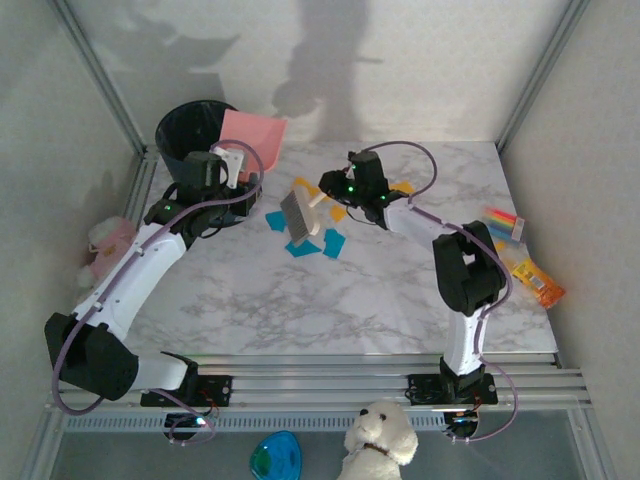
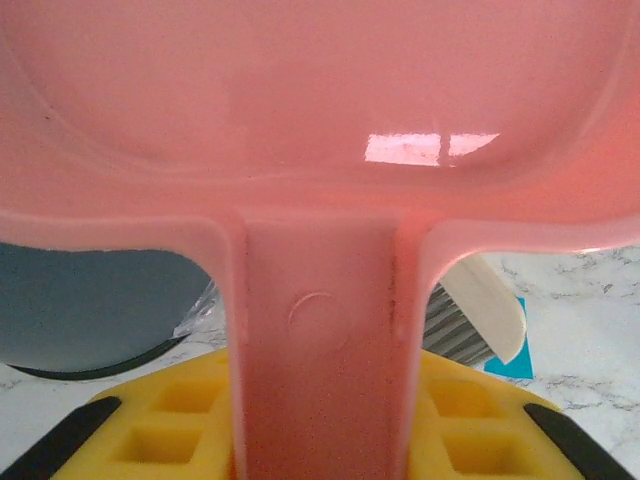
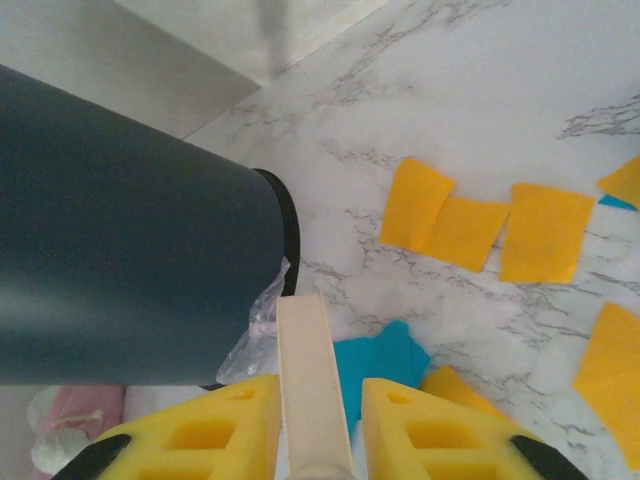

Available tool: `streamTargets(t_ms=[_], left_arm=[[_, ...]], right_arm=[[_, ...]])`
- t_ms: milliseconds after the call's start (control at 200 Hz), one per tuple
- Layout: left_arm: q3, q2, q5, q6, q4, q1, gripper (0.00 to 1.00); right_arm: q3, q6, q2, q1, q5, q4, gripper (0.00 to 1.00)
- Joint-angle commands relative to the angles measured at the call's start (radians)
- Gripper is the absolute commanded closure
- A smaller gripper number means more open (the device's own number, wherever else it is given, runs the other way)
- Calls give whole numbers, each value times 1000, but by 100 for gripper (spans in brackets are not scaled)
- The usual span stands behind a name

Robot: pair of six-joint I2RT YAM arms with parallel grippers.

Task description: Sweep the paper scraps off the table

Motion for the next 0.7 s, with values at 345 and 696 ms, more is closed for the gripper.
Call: streamTargets(t_ms=[345, 696], left_arm=[[-7, 5, -7, 20, 11, -9, 100], [-6, 17, 7, 25, 2, -10, 100]], right_arm=[[127, 49, 110, 10, 30, -105, 100], [51, -50, 42, 7, 142, -224, 100]])
